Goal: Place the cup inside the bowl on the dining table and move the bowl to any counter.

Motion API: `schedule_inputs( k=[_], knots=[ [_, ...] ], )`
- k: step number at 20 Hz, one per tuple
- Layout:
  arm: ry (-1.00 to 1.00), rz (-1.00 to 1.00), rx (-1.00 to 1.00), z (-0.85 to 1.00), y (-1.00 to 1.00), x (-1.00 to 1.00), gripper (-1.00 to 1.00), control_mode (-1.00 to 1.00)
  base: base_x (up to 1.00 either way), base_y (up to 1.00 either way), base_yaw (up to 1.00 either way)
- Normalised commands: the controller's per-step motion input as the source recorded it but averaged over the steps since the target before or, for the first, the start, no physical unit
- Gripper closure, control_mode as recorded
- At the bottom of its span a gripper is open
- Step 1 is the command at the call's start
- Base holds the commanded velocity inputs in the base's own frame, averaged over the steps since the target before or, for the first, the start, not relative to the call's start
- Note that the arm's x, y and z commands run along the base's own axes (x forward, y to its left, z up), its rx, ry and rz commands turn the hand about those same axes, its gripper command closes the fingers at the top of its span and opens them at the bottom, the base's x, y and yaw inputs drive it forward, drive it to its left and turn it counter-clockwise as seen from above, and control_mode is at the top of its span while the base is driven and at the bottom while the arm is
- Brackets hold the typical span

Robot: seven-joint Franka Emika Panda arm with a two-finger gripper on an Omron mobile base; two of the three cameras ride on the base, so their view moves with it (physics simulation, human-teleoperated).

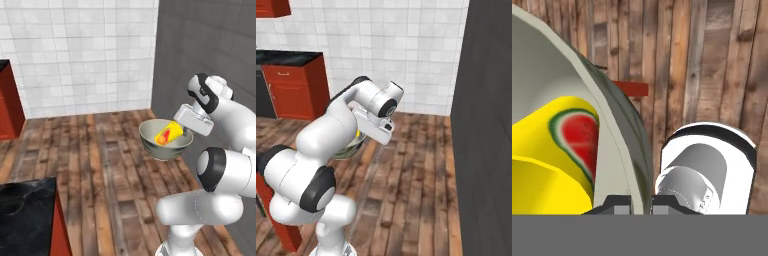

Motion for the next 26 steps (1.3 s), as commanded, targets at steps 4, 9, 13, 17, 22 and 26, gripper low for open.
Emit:
schedule_inputs(
  k=[4, 9, 13, 17, 22, 26],
  knots=[
    [0.0, 0.0, 0.0, 0.0, 0.0, 0.0, 1.0, 1.0, 0.95, -0.32, 0.0],
    [0.0, 0.0, 0.0, 0.0, 0.0, 0.0, 1.0, 1.0, 0.91, -0.36, 0.0],
    [0.0, 0.0, 0.0, 0.0, 0.0, 0.0, 1.0, 1.0, 0.88, -0.38, 0.0],
    [0.0, 0.0, 0.0, 0.0, 0.0, 0.0, 1.0, 1.0, 0.92, -0.34, 0.0],
    [0.0, 0.0, 0.0, 0.0, 0.0, 0.0, 1.0, 1.0, 0.93, -0.27, 0.0],
    [0.0, 0.0, 0.0, 0.0, 0.0, 0.0, 1.0, 1.0, 0.91, -0.18, 0.0]
  ],
)
